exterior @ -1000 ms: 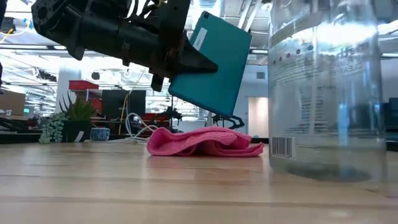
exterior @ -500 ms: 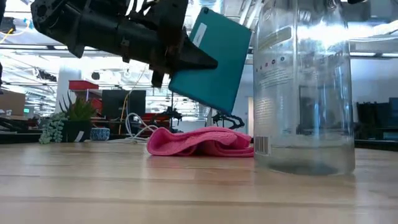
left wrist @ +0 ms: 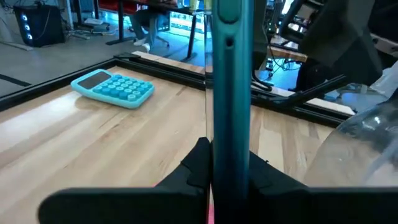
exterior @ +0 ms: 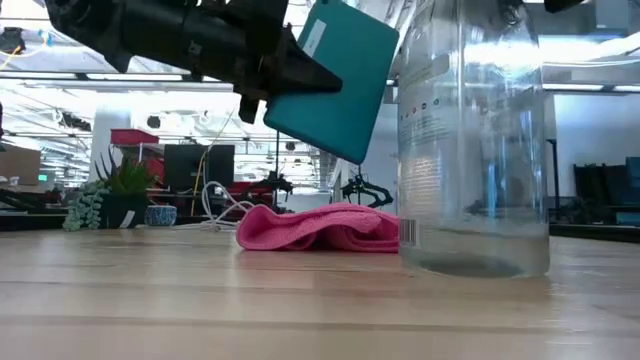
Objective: Apply microfiber cloth
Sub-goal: Spray the back of the cellphone using the spray bottle
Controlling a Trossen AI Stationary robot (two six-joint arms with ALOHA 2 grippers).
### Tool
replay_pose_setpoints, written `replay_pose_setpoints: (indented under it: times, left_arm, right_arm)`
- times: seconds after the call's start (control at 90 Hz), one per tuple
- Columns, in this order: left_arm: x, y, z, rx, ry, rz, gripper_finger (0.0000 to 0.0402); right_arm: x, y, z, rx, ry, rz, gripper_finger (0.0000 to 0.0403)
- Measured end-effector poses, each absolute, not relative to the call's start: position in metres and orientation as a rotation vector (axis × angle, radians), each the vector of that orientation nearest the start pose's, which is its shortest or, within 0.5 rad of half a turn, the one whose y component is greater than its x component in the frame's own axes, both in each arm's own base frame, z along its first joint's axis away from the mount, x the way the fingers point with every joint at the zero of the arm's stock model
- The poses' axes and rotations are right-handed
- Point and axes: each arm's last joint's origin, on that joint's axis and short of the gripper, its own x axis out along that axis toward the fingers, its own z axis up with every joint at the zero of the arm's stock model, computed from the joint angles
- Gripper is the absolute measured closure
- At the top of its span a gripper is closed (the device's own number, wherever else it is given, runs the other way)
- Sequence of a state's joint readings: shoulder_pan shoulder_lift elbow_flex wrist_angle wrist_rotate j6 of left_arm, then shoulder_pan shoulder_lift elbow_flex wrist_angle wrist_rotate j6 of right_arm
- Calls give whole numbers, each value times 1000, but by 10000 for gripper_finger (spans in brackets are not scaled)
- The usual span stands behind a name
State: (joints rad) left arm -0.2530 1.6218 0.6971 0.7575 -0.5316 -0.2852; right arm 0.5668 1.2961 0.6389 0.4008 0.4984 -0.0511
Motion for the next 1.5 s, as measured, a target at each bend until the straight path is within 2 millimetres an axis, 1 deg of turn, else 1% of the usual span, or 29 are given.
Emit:
replay_pose_setpoints:
  times: [0.133,0.322,0.478,0.711,0.911,1.033,1.189,1.5]
  left_arm:
    - [313,-69,194,-222,99,285,389]
    - [313,-71,194,-224,98,279,389]
    - [312,-70,194,-240,84,340,389]
    - [312,-69,194,-240,83,346,389]
    - [312,-69,194,-241,83,346,389]
    - [312,-69,194,-241,83,346,389]
    - [312,-70,194,-237,83,345,389]
    - [305,-80,210,-214,29,321,389]
  right_arm:
    - [236,132,235,-172,208,73,72]
    - [239,130,234,-154,216,156,72]
    - [241,126,234,-137,220,143,72]
    - [241,126,235,-216,209,149,72]
    - [244,121,235,-154,213,146,72]
    - [246,119,234,-151,216,191,72]
    - [246,117,234,-149,216,191,72]
    - [246,117,235,-124,217,189,72]
